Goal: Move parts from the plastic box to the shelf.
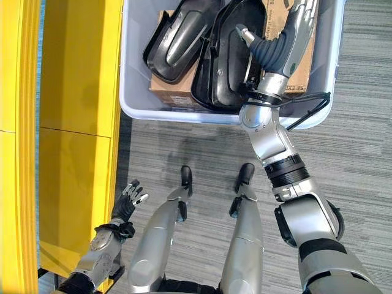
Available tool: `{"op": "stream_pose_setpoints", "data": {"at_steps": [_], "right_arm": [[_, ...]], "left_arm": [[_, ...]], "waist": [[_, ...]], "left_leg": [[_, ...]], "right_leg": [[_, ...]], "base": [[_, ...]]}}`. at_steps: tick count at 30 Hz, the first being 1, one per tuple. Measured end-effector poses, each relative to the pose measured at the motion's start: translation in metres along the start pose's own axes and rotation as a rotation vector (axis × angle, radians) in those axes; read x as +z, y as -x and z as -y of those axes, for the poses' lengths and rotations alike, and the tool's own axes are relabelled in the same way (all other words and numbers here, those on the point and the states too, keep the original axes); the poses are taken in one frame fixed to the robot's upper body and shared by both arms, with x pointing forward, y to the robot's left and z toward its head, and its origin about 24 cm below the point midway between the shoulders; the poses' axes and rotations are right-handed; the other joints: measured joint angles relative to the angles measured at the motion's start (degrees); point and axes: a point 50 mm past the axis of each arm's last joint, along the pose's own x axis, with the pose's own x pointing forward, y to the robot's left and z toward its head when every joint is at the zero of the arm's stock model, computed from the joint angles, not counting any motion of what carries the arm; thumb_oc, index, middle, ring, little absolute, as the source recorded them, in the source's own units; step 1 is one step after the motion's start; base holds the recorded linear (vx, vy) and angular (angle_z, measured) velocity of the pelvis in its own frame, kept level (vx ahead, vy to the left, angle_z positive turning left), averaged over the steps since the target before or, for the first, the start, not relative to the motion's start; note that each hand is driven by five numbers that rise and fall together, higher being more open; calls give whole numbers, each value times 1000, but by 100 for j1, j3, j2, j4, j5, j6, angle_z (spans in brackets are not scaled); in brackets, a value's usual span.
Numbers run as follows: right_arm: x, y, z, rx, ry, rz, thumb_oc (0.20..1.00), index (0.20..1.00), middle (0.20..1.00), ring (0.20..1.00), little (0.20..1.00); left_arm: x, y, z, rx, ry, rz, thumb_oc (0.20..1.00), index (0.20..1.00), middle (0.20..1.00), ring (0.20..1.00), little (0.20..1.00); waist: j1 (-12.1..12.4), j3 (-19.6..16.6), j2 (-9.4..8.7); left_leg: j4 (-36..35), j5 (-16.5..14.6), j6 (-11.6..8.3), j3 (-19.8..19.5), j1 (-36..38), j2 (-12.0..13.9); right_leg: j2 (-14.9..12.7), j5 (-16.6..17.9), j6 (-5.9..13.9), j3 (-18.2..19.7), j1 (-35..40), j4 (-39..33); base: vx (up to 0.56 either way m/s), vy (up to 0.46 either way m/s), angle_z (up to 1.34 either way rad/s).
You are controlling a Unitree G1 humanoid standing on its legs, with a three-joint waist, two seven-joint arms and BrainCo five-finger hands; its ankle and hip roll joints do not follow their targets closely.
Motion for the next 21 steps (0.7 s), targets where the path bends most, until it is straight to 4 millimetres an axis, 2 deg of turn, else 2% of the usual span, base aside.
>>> {"op": "stream_pose_setpoints", "data": {"at_steps": [4,12,17,21], "right_arm": [[-39,11,-5,68,173,-156,1000,1000,1000,1000,1000],[-83,24,2,64,168,-468,1000,1000,1000,1000,1000],[-89,28,-1,95,72,-559,1000,1000,1000,1000,1000],[-86,24,-2,93,0,-554,1000,1000,1000,1000,1000]], "left_arm": [[0,0,1,-2,1,0,1000,1000,1000,1000,1000],[-2,0,1,4,1,-20,1000,1000,1000,1000,1000],[-1,-1,2,21,17,-28,1000,1000,1000,1000,1000],[-1,-1,1,27,39,-31,1000,1000,1000,1000,1000]], "waist": [[0,0,0],[-5,0,0],[-2,1,0],[36,1,0]], "left_leg": [[-39,25,-13,-21,-1,6],[-105,53,-15,-60,-46,7],[-86,54,-16,-105,-189,10],[-86,54,-16,-112,-196,4]], "right_leg": [[9,-2,0,-13,-1,-10],[11,-1,3,-71,-24,-69],[10,-2,-1,-104,-122,-71],[4,-2,-3,-108,-120,-74]], "base": [[-4,-7,1],[-2,-3,0],[6,15,3],[3,40,2]]}}
